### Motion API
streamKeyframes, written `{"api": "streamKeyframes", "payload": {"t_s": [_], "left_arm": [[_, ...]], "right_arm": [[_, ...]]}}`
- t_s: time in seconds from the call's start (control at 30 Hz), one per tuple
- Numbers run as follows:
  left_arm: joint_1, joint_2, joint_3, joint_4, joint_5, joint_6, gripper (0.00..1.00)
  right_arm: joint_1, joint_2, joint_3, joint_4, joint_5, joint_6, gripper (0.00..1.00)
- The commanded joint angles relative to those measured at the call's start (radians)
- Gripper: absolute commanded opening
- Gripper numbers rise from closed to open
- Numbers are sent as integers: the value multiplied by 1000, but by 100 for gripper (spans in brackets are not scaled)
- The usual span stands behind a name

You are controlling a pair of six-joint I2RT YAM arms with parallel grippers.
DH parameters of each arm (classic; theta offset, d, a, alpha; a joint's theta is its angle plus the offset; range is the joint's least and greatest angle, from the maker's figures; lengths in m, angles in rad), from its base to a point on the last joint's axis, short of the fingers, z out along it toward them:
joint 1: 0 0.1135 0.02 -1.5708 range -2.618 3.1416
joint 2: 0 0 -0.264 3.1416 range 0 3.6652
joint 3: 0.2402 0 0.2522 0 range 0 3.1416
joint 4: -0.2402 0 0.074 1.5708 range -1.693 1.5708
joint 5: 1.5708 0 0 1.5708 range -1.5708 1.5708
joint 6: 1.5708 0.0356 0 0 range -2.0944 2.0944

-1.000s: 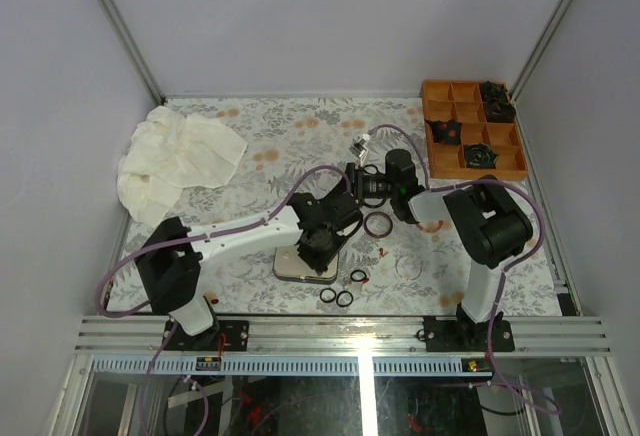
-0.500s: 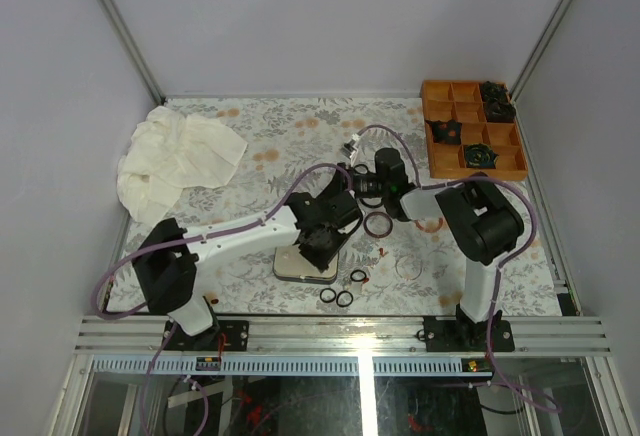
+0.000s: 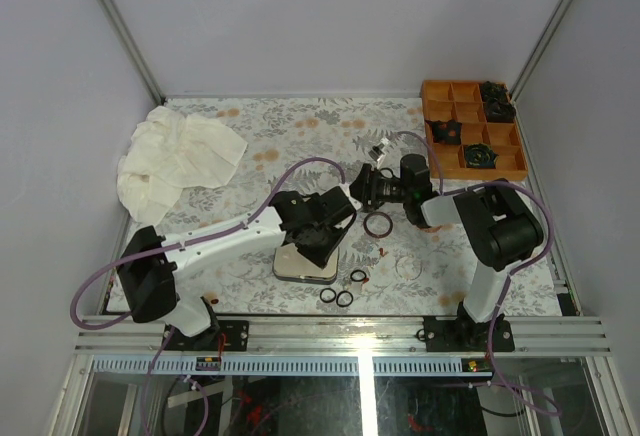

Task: Organize the mixed jewelry
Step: Place the jewelry in the jewelry box.

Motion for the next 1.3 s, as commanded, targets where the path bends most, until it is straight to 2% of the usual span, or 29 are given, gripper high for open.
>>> {"api": "streamKeyframes", "payload": {"t_s": [0.0,0.2,0.3,0.5,0.6,0.97,1.27], "left_arm": [[-6,-23,36,7,-20,-11,0],[-5,-28,45,7,-22,-15,0],[-5,-29,43,7,-21,-16,0],[-6,-31,42,8,-20,-18,0],[-6,-35,35,14,-20,-20,0],[-6,-34,-34,67,21,-23,0],[-6,2,-58,49,2,-12,0]], "right_arm": [[10,-50,-41,112,-39,41,68],[16,-65,-68,83,-34,15,63],[25,-74,-72,50,-21,-14,51],[39,-100,-33,-85,24,-114,48],[48,-100,-10,-129,48,-146,41],[81,36,99,84,5,-10,39],[94,130,193,73,-25,-33,39]]}}
